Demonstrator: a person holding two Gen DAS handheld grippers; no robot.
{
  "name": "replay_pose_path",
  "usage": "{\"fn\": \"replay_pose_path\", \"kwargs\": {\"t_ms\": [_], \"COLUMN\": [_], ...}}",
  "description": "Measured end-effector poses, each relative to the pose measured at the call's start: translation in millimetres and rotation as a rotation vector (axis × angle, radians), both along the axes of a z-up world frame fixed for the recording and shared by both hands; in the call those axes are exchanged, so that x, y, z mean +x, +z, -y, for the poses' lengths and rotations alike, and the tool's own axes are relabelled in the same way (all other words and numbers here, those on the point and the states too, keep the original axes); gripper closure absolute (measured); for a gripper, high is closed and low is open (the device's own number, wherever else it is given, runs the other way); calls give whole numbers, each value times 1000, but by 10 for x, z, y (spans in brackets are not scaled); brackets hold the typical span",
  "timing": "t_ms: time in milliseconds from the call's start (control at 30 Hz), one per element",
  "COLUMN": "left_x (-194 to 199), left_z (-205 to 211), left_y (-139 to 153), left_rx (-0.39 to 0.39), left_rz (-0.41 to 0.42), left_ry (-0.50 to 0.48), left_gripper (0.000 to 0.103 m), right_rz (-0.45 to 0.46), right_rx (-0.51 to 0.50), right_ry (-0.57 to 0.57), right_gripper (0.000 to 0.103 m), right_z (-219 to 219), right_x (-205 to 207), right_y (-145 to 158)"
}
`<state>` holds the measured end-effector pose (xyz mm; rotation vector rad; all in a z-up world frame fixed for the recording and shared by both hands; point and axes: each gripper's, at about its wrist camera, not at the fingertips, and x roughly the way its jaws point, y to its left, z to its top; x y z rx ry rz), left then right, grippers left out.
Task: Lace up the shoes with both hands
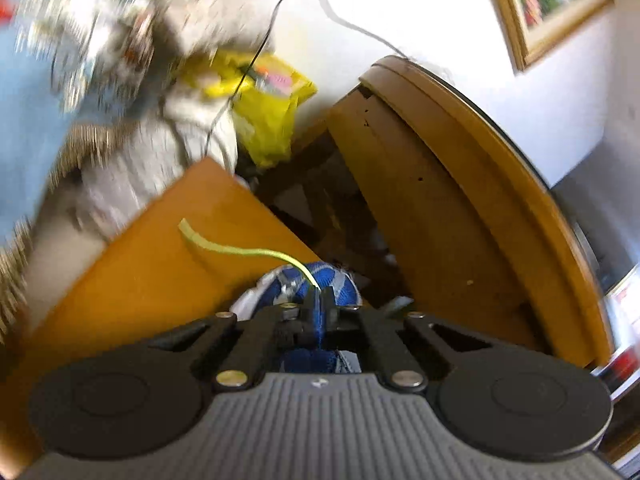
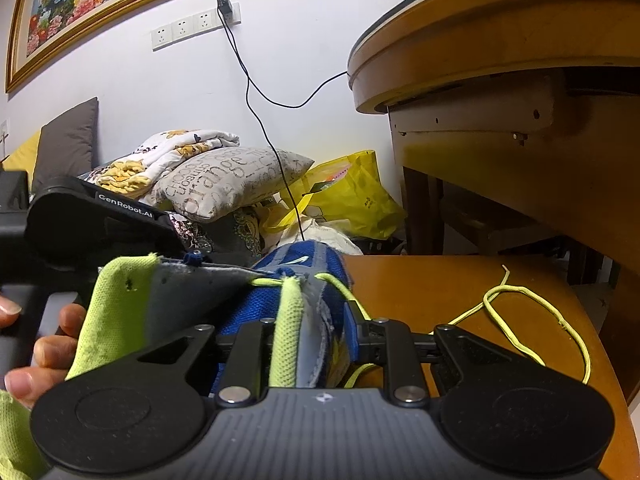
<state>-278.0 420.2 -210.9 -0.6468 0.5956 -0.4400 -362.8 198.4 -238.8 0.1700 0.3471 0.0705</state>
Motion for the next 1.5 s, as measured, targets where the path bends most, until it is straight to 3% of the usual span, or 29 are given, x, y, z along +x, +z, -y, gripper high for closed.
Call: {"fn": "replay_pose_path", "kwargs": {"t_ms": [100,133,333,433,500,567,967,1067,1133,1167,1367,1500], "left_x": [-159,-170,-40,31,78,123,241,243,234,229,174,106], "left_z": [150,168,-20,-107,-164,-216,-289,-284,-257,-243,-183,-118], "left_y": [131,136,38,-45,-100,-152,-324,-321,-307,-299,-222,-103], "left_rx": [281,308,51,-83,-172,-254,-434,-423,-378,-356,-241,-122], "left_rz": [144,156,16,-65,-120,-169,-226,-221,-209,-203,-147,-77], "left_ry": [163,170,36,-18,-53,-85,-123,-119,-107,-101,-69,-45], "left_gripper": [102,102,101,94,64,62,62,67,82,95,101,101], "right_rz": [2,2,2,-1,-1,0,8,22,21,21,22,20], "right_rx": [-3,-5,-5,2,2,1,-5,-30,-27,-26,-32,-33], "right_ry": [-2,-3,2,3,5,7,20,24,28,28,23,13], "right_gripper": [78,78,78,78,78,78,79,78,78,78,80,82], "right_z": [5,11,5,-19,-40,-65,-124,-168,-167,-166,-178,-175], "right_x": [27,39,52,18,-2,-26,-143,-164,-158,-157,-167,-169], "right_y": [0,0,-4,-15,-17,-17,-35,-28,-29,-28,-22,-23]}}
